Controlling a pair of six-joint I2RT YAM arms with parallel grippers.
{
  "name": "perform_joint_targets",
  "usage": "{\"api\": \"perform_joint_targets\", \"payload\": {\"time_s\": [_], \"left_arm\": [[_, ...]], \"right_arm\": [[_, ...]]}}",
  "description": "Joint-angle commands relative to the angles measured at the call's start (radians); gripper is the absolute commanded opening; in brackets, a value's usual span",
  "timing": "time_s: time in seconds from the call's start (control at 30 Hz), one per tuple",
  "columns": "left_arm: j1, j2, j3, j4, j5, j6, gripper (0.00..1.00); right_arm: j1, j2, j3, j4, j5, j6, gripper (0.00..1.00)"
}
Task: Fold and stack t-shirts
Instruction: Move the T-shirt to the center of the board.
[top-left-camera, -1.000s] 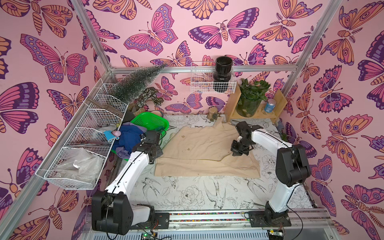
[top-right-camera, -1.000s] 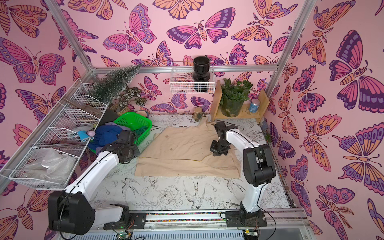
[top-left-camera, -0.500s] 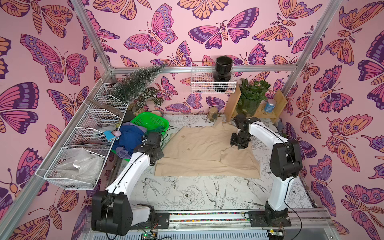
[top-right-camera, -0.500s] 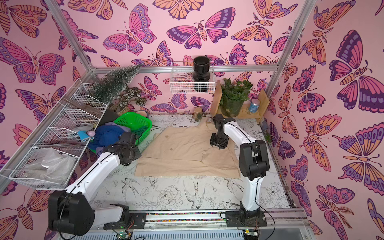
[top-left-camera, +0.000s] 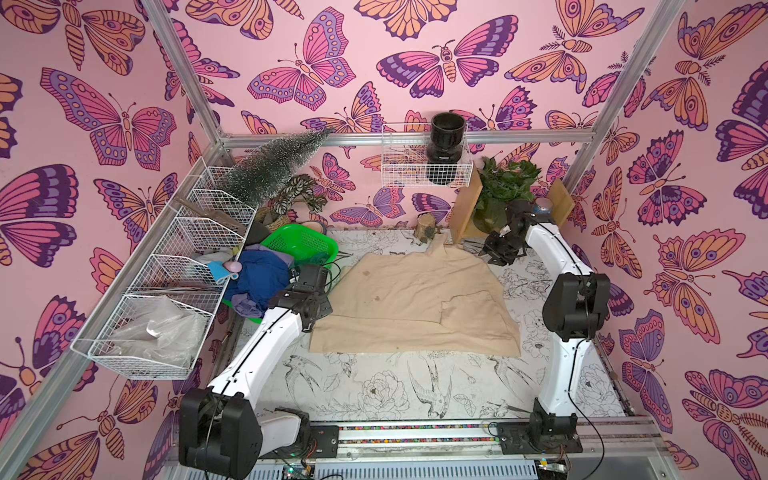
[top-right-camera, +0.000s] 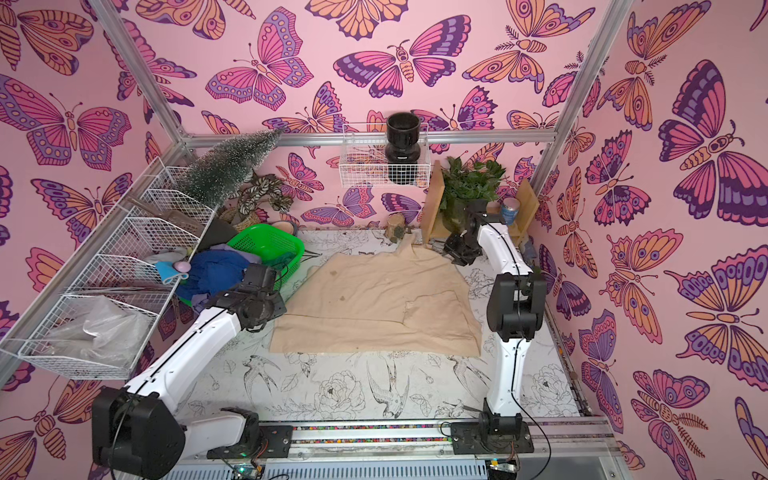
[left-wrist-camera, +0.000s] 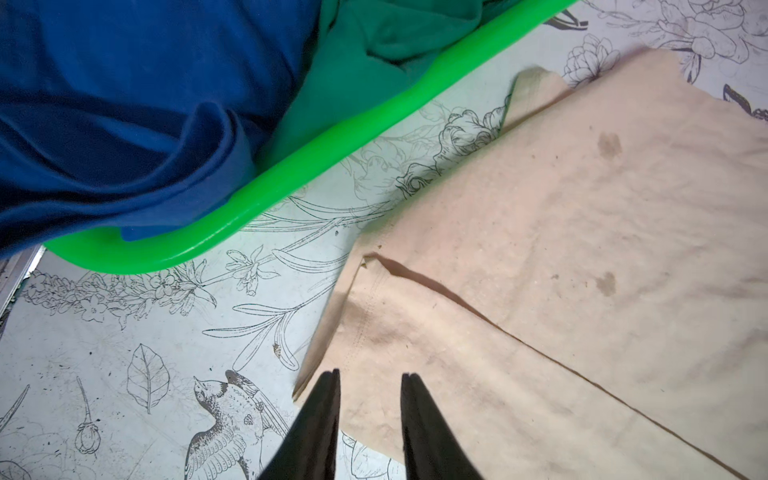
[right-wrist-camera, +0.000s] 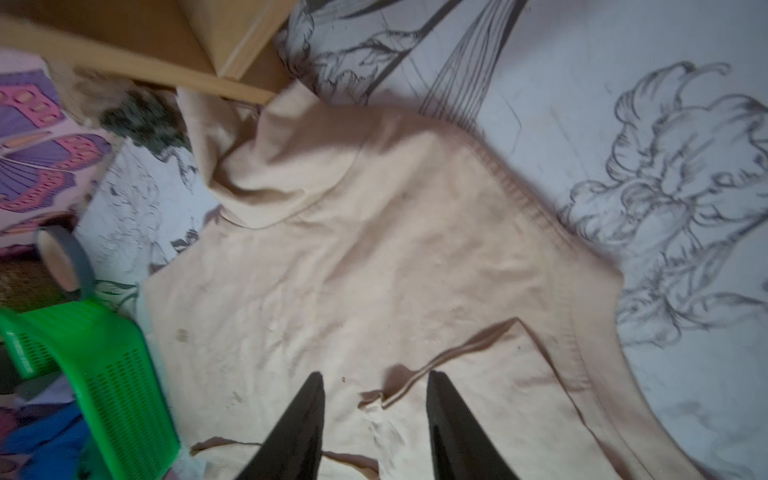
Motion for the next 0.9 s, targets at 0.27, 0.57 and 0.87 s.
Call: {"api": "perform_joint_targets", "payload": {"time_s": [0.27,0.57,0.87], "left_arm": [[-0.023,-0.081,-0.093,-0.019,-0.003,-0.043,0.31],[-0.024,-0.041,-0.085,-0.011,-0.015,-0.039,0.32],[-0.025,0.042,-0.03,0.001,-0.004,-0.024,0.32]], "right_arm": [[0.039,0.062,-0.071,-0.186,-0.008,-0.121,0.09],[0.078,-0.235,-0.588,-0.023,0.016,-0.08,0.0],[0.17,-0.203,-0.697,-0.015,0.057,-0.071,0.02]]}}
